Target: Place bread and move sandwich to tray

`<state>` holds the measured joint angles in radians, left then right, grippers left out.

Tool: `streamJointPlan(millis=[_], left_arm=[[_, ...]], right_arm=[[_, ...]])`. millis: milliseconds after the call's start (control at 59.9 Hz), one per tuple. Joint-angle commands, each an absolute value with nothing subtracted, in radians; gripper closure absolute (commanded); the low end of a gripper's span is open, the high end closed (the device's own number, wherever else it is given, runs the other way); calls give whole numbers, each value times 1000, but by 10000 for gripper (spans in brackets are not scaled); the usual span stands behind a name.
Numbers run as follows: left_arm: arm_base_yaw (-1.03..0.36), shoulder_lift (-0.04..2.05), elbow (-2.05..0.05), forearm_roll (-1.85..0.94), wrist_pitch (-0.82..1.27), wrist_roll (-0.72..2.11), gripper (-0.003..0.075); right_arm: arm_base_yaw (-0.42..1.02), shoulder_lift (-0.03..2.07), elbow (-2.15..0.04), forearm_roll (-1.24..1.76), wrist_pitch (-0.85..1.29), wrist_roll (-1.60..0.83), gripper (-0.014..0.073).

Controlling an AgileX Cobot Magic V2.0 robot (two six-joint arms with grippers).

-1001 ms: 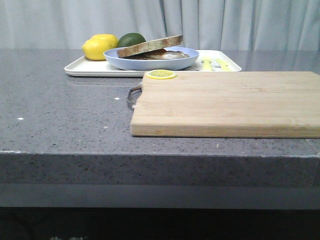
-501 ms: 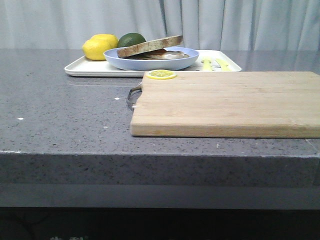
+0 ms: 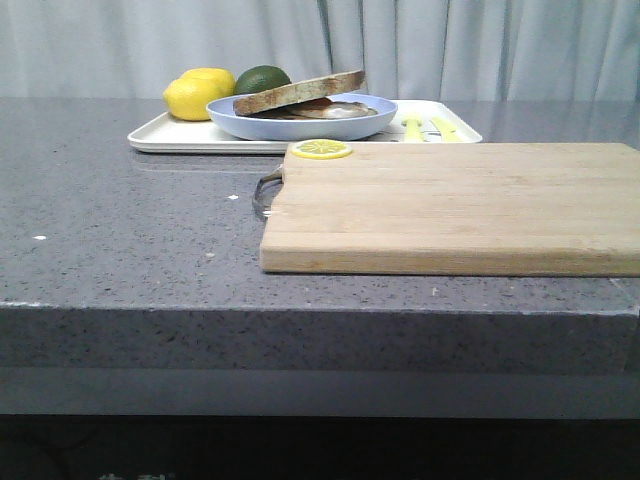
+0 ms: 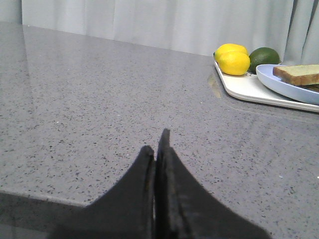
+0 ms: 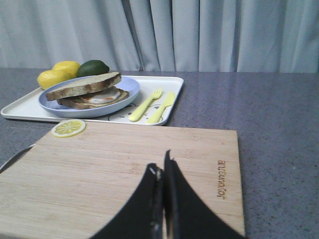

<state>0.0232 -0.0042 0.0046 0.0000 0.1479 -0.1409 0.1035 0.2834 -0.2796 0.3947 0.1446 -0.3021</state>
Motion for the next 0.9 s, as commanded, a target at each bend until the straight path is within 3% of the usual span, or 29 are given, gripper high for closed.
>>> streamJointPlan(millis=[0, 284, 684, 885], left_arm=[[21, -27, 5, -10, 63, -152, 741], [21, -27, 5, -10, 63, -152, 741], [21, -27, 5, -10, 63, -152, 741], [21, -25, 5, -10, 63, -152, 741]], right_arm=[[106, 291, -305, 197, 68, -98, 663], [105, 272, -226, 107, 48, 0, 663], [39, -29, 13, 178, 69, 0, 663], [35, -23, 25, 178, 107, 0, 663]])
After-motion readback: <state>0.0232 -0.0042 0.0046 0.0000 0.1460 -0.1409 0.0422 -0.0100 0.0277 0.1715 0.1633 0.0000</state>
